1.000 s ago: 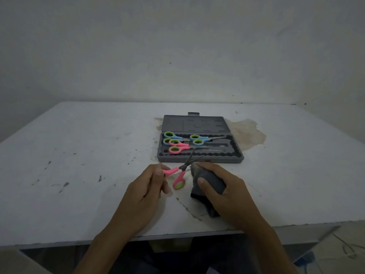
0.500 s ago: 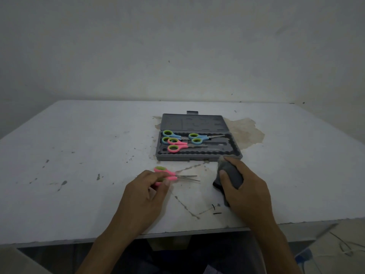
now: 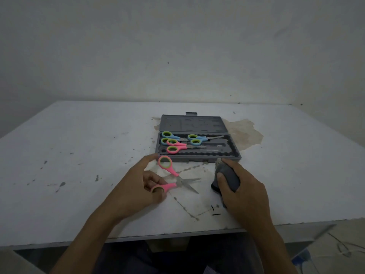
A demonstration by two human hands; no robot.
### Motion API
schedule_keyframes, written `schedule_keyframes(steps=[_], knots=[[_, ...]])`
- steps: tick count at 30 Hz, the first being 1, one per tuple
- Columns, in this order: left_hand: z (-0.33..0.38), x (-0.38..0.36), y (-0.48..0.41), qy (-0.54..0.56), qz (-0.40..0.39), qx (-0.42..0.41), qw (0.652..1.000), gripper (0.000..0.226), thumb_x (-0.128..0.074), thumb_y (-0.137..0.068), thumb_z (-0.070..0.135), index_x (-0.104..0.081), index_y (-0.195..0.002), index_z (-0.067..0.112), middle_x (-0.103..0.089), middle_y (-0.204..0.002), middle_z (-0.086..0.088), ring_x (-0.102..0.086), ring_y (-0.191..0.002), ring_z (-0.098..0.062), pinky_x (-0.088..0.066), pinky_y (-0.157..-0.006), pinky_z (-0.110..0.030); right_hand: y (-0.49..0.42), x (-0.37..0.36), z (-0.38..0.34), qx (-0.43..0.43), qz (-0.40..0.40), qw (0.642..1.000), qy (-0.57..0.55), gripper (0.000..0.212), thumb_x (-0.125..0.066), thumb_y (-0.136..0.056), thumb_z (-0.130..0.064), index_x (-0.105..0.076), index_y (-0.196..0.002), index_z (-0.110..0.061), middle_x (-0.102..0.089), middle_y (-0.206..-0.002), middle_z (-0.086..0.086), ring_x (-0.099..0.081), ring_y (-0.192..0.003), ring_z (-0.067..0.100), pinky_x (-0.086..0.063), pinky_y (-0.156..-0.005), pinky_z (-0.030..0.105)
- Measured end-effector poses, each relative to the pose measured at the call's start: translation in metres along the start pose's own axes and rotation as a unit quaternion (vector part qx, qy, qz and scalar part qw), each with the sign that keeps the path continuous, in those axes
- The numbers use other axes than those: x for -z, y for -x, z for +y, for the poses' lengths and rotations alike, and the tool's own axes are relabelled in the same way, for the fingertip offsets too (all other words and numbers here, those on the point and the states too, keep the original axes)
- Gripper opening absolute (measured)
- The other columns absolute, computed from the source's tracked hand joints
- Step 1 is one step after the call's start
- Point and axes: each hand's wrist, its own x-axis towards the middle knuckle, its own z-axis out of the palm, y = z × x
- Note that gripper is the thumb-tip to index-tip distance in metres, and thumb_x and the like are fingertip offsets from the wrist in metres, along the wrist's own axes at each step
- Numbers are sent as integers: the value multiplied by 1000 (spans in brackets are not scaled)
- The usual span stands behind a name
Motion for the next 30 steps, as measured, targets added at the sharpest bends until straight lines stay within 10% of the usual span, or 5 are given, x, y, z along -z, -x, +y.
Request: schedule_keyframes(steps=[4, 13, 18, 30], knots=[[4, 7, -7, -29, -50, -35, 998, 93, -76, -75, 0, -36, -136, 58, -74, -91, -5, -62, -66, -18, -54, -66, -26, 0, 0, 0, 5, 5, 1000, 2, 46, -52, -87, -47, -58, -127, -26, -69, -99, -7, -63, -83, 14, -54, -78, 45], [12, 1, -12, -38, -30, -31, 998, 41, -82, -75, 16, -58, -101, 36, -76, -89, -3, -70, -71, -29, -62, -70, -42, 1, -2, 2, -37, -13, 999, 11, 56, -59, -82, -55, -54, -128, -23, -66, -97, -10, -64, -87, 16, -51, -84, 44], [13, -1, -11, -12, -21, -43, 999, 34, -73, -72, 48, -52, -95, 34, -77, -92, -3, -74, -85, -26, -59, -80, -50, 0, -3, 1, -55, -36, 994, 88, 29, -65, -80, -48, -47, -84, -26, -52, -68, -11, -51, -65, 13, -32, -69, 33], [1, -12, -3, 2, 53, -62, 997, 6, -59, -94, 22, -55, -98, 19, -76, -83, 12, -73, -75, -4, -54, -63, -15, -3, 5, -3, 80, -71, 994, -6, 24, -53, -79, -22, -37, -94, -32, -47, -60, -12, -46, -45, 9, -47, -47, 38]])
